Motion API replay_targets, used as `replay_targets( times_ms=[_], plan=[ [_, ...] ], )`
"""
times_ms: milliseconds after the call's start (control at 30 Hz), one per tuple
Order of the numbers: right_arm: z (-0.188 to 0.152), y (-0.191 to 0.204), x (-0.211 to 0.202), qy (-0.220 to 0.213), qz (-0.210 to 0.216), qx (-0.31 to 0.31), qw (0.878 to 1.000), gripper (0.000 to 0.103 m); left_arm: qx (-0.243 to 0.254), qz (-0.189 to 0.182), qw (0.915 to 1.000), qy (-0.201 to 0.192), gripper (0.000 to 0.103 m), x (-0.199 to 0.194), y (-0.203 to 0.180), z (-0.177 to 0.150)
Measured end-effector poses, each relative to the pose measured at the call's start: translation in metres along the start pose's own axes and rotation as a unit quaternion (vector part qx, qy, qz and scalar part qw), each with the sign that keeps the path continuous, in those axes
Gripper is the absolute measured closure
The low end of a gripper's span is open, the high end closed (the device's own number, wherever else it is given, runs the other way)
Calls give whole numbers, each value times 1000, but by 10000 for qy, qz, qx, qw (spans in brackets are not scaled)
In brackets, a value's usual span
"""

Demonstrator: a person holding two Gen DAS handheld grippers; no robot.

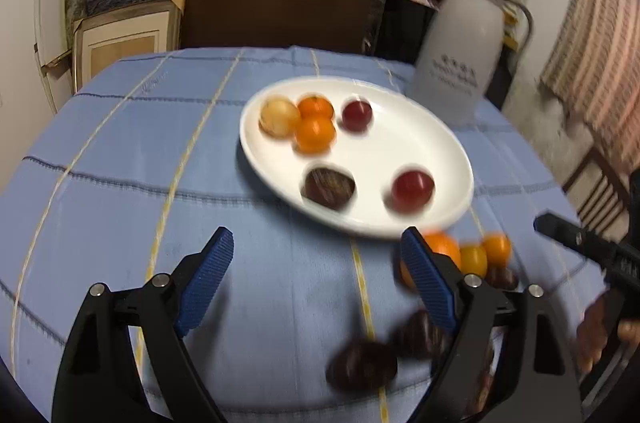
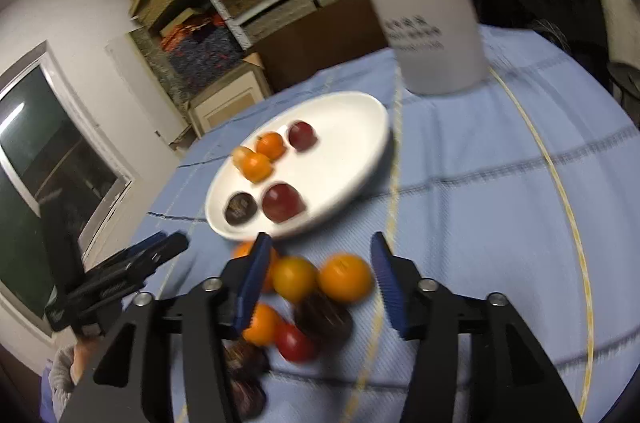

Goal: Organize fruits
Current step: 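Place both held fruits on the white plate and open both tools, then grasp a dark brown fruit with the left tool while the right tool grasps a tangerine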

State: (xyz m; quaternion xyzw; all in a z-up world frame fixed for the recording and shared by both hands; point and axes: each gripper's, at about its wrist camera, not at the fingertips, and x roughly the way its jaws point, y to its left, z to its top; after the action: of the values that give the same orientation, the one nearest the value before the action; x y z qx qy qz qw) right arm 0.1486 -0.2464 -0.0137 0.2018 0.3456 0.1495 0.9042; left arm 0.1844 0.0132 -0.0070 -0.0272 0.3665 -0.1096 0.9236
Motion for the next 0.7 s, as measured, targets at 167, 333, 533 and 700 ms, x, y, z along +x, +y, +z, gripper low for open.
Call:
replay_targets(
  times_ms=[167, 333, 533, 700],
  plan=[
    [-10, -15, -10, -53, 25, 326, 9995, 37, 411, 44, 9991, -49, 9, -23, -20, -31],
    [-11, -13, -13, -99, 35, 279, 9996, 35, 711, 336, 9969, -1, 9, -33, -24, -52],
    [-12, -11, -15, -109, 70, 214, 9997, 35, 765, 398, 9959, 284, 9, -25, -19, -61],
    [-12, -11, -16, -106, 63, 212, 9997, 33, 1060, 665, 9912, 434, 9, -12, -27, -64]
  ],
)
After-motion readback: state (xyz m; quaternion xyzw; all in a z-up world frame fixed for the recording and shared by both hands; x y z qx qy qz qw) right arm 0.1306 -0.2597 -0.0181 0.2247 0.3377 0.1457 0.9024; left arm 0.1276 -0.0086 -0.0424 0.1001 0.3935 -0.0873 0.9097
